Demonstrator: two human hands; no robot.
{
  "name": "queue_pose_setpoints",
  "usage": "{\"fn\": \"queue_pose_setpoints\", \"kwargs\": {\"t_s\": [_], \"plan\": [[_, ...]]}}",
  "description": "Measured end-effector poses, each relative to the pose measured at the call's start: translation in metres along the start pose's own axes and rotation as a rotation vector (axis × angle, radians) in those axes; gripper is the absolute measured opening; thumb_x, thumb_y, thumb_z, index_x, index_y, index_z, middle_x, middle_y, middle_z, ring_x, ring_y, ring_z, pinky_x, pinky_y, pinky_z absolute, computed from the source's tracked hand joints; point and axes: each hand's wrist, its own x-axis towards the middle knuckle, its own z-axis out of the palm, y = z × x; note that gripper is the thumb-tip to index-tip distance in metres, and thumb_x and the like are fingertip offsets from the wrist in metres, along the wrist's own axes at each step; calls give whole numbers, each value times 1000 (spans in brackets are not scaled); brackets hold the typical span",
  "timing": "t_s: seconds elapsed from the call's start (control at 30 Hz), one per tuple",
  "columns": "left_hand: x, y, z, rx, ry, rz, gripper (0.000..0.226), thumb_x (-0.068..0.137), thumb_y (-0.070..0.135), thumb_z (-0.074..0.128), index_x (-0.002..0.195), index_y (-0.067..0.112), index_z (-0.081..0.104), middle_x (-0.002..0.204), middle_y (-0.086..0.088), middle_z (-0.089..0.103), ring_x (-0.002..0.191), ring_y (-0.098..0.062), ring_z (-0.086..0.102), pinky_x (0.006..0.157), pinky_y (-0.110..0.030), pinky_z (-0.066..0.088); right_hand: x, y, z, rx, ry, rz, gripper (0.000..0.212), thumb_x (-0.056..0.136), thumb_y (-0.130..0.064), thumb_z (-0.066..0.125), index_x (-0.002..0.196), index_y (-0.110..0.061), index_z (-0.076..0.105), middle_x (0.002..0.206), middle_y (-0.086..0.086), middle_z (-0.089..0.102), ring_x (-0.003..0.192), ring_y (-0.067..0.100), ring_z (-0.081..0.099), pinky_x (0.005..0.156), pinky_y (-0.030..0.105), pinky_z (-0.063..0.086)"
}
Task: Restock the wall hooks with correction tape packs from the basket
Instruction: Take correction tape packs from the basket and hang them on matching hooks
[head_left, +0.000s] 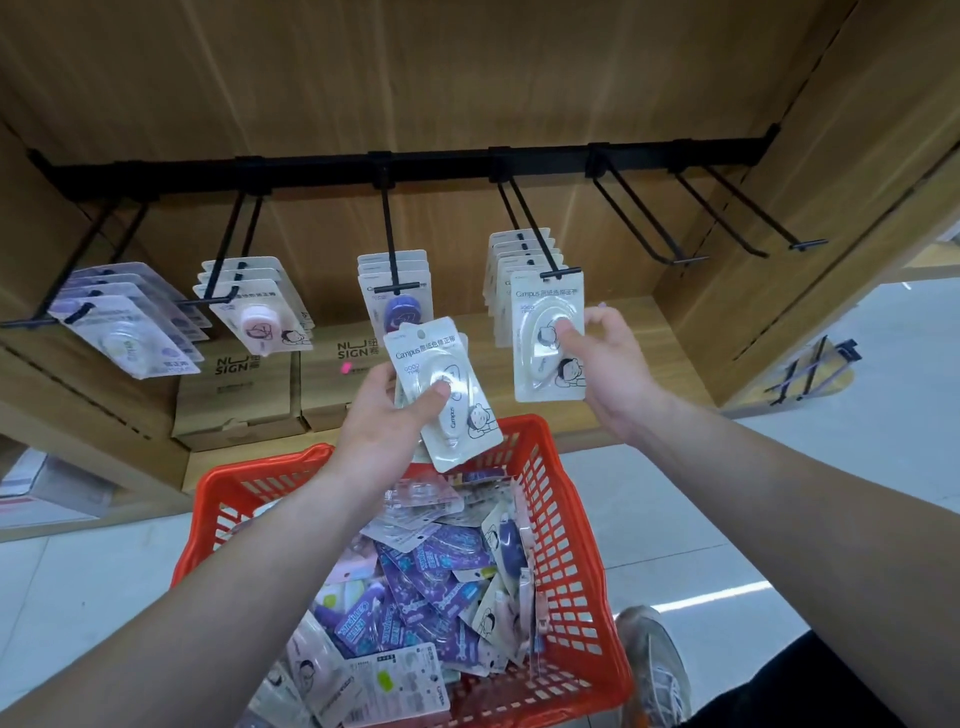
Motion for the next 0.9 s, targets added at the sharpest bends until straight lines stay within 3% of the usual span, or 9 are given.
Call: {"fn": "queue_pose_setpoints", "kwargs": {"t_s": [0.2,0.4,0.53,0.63,0.67,0.73,0.8,0.9], "plan": [[-1,-3,0,-1,10,3,41,96,23,70,134,20,54,109,11,71,75,5,73,52,-11,52,7,7,4,-169,61,31,23,96,-47,64,104,-27,58,108,2,75,99,27,74,85,56,61],[-3,-3,-4,-9,7,18,44,95,23,72,135,21,54,111,11,71,80,2,73,54,-12,53,9,0,9,-176,62,30,24,101,-43,61,99,-19,59,106,6,75,89,26,76,71,46,65],[-6,-3,-5,-2,8,17,44,94,24,74,134,21,56,111,10,74,87,-3,74,62,-19,57,17,-10,15,-215,62,143,41,98,-54,60,91,-14,57,111,-2,64,104,32,66,76,48,64],[-9,1,-7,-20,13,25,41,92,24,75,128,22,57,106,12,75,81,0,75,58,-16,55,23,-10,17,-303,71,246,62,92,-61,63,128,-10,59,125,4,63,114,33,61,86,45,49],[-9,2,-8,-28,13,33,38,92,23,76,124,24,57,102,14,74,78,3,74,55,-14,54,25,-9,17,-320,100,234,62,92,-58,64,128,-7,58,120,7,63,111,33,60,84,40,45],[-10,5,-10,-53,17,43,32,91,20,76,116,27,56,94,17,73,72,6,72,51,-12,52,21,-10,17,-394,122,123,36,96,-45,64,95,-11,56,84,5,55,84,28,53,66,32,37],[-11,6,-13,-68,26,53,29,91,20,76,111,29,57,92,17,74,71,5,73,51,-13,53,7,-14,21,-437,-16,7,28,99,-33,62,78,-16,53,72,1,52,69,24,49,62,30,37],[-11,7,-15,-80,32,62,29,88,20,79,107,29,58,96,14,75,74,1,74,54,-15,55,-26,-15,38,-355,-395,43,15,101,-35,62,102,-21,67,97,0,76,88,19,73,82,38,58]]}}
